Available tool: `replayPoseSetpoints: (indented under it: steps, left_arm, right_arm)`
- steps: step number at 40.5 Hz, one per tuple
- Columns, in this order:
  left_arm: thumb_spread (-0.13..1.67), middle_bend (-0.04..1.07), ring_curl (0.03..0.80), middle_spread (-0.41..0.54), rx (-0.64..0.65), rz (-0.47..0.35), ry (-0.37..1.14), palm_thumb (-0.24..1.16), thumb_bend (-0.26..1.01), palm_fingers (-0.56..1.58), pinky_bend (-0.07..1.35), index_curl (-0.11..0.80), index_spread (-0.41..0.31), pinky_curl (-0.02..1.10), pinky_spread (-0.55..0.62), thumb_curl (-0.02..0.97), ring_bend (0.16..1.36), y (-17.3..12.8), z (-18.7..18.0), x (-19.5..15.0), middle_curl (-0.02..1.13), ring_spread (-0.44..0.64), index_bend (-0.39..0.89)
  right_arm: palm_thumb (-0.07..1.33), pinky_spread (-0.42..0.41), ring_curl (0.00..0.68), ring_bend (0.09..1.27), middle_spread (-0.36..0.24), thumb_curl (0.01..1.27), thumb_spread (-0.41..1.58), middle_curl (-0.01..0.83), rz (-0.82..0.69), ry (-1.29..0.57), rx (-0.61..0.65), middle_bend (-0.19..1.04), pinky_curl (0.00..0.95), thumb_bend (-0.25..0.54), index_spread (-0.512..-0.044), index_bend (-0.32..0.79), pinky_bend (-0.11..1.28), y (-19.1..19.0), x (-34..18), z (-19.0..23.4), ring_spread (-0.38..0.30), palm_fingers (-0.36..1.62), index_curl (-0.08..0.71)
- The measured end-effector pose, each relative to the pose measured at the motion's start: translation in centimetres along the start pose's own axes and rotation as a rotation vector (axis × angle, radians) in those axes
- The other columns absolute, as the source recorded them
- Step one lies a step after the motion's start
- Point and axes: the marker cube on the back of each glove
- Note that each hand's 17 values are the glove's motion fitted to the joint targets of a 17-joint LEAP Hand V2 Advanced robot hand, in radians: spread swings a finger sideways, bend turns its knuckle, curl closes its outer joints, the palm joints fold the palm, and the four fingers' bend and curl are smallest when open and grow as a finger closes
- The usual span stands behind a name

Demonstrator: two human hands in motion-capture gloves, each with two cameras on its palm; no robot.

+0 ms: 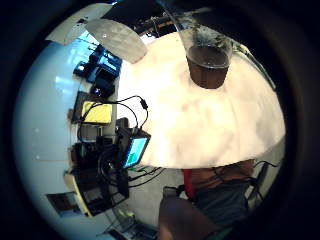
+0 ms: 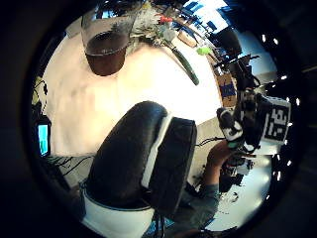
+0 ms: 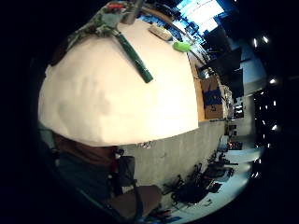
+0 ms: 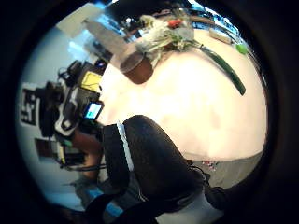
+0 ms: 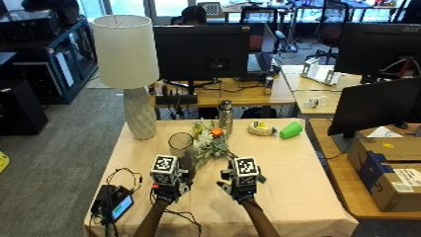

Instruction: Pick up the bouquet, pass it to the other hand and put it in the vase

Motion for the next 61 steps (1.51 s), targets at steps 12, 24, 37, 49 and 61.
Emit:
replayPoseSetpoints:
  steps: [12, 24, 37, 49, 61]
  left_arm:
    - [1.05, 0.20, 0.249, 0.185, 0.008, 0.016, -0.005, -0.03, -0.04, 0.16, 0.34, 0.268, -0.019, 0.31, 0.50, 0.211, 0.51, -0.3, 0.8, 0.3, 0.31, 0.44, 0.13]
    - [1.05, 0.19, 0.254, 0.189, -0.015, 0.012, -0.026, -0.03, -0.04, 0.15, 0.35, 0.271, -0.015, 0.32, 0.50, 0.212, 0.53, 0.4, 0.4, 0.7, 0.32, 0.45, 0.14]
    - [1.05, 0.20, 0.255, 0.202, -0.003, 0.005, 0.012, -0.02, -0.03, 0.13, 0.36, 0.270, -0.014, 0.33, 0.50, 0.217, 0.52, -0.3, 1.2, 0.5, 0.34, 0.45, 0.14]
    - [1.05, 0.20, 0.258, 0.204, -0.047, -0.012, 0.000, -0.02, -0.03, 0.13, 0.37, 0.272, -0.014, 0.33, 0.50, 0.221, 0.53, 0.5, 0.8, 0.1, 0.34, 0.45, 0.14]
    - [1.05, 0.20, 0.261, 0.205, -0.030, -0.002, 0.018, -0.02, -0.03, 0.12, 0.37, 0.275, -0.014, 0.33, 0.50, 0.223, 0.53, -0.6, 1.7, 0.2, 0.34, 0.45, 0.14]
  right_arm:
    - [0.13, 0.296, 0.214, 0.19, -0.003, 0.24, 1.12, 0.310, 0.101, -0.017, -0.004, 0.19, 0.333, -0.025, -0.404, 0.14, 0.43, -4.5, 6.2, 2.4, 0.170, 0.05, 0.277]
    - [0.21, 0.295, 0.224, 0.20, 0.009, 0.27, 1.07, 0.309, 0.183, -0.060, -0.057, 0.18, 0.349, -0.013, -0.400, 0.13, 0.49, -7.8, 10.5, 4.5, 0.178, -0.01, 0.264]
    - [0.41, 0.295, 0.239, 0.22, 0.029, 0.31, 1.06, 0.304, 0.212, -0.226, -0.210, 0.18, 0.363, 0.007, -0.387, 0.11, 0.55, -9.1, 10.9, 8.4, 0.189, -0.04, 0.232]
    - [0.66, 0.263, 0.267, 0.32, -0.008, 0.37, 1.05, 0.313, 0.121, -0.457, -0.342, 0.20, 0.352, 0.057, -0.347, 0.17, 0.54, -9.0, 9.4, 10.7, 0.158, 0.18, 0.249]
    - [0.89, 0.181, 0.280, 0.32, -0.083, 0.44, 1.02, 0.334, 0.224, -0.301, -0.239, 0.22, 0.306, 0.100, -0.307, 0.40, 0.38, -9.3, 10.0, 10.3, 0.000, 0.72, 0.361]
